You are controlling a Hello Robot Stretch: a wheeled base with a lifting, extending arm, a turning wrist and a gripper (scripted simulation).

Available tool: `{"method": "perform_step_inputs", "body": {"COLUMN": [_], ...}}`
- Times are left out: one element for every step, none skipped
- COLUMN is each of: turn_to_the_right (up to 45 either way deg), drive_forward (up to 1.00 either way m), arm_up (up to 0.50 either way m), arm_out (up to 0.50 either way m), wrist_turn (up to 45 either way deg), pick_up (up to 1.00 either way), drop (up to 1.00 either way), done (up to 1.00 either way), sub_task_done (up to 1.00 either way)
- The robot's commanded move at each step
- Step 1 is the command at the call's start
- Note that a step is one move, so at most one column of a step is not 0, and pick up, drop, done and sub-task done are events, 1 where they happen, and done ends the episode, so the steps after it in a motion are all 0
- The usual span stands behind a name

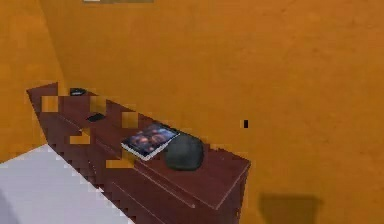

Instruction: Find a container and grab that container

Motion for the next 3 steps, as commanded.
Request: {"method": "perform_step_inputs", "body": {"turn_to_the_right": [-45.0, -6.0, 0.0], "drive_forward": [0.0, 0.0, 1.0], "arm_up": [0.0, 0.0, 0.0], "arm_out": [0.0, 0.0, 0.0], "wrist_turn": [0.0, 0.0, 0.0], "pick_up": [0.0, 0.0, 0.0], "drop": [0.0, 0.0, 0.0], "done": [0.0, 0.0, 0.0], "sub_task_done": [0.0, 0.0, 0.0]}}
